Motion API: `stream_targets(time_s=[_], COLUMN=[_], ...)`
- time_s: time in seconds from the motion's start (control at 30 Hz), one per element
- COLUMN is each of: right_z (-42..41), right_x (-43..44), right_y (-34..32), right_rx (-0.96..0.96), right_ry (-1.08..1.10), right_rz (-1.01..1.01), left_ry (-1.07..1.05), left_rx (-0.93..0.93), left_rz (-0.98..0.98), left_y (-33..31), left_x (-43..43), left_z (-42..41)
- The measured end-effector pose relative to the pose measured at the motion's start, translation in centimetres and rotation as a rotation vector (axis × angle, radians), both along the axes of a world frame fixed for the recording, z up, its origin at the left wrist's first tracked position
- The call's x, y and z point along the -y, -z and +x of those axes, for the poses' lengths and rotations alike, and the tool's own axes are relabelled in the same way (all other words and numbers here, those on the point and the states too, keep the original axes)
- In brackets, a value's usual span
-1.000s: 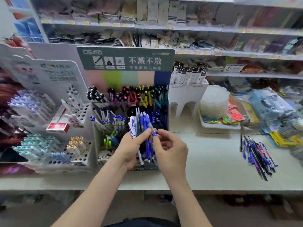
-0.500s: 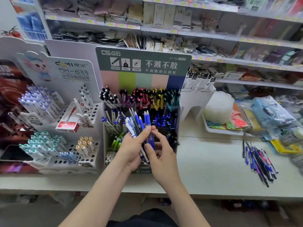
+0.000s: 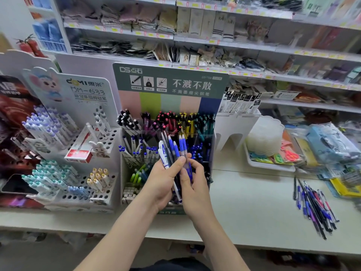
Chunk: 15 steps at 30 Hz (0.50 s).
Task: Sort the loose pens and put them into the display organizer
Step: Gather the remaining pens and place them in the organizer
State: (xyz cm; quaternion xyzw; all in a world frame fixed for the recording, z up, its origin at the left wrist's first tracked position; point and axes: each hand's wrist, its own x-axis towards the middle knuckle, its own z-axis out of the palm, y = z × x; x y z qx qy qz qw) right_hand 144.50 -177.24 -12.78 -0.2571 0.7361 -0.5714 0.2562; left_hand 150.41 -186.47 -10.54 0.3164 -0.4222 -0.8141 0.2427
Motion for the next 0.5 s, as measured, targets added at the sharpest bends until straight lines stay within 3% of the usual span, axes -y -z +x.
stream_targets(time_s=[0.17, 0.4, 0.5], right_z=[-2.4, -3.8, -5.3], right_x=[-0.5, -1.1, -1.7], right_y=[0.0, -0.5, -1.2], right_rx=[-0.084, -0.344, -0.426], right_ry=[-0.048, -0.03, 0.031], right_rz=[0.068, 0.117, 0.151], left_ry=[0.011, 0.003, -0.149], left_rx=[0.036, 0.063, 0.178], left_rz=[0.009, -0.018, -0.124], left_y=[-0.3, 0.4, 0.9], left_x=[-0.5, -0.4, 0.1], left_z=[-1.2, -2.3, -2.9])
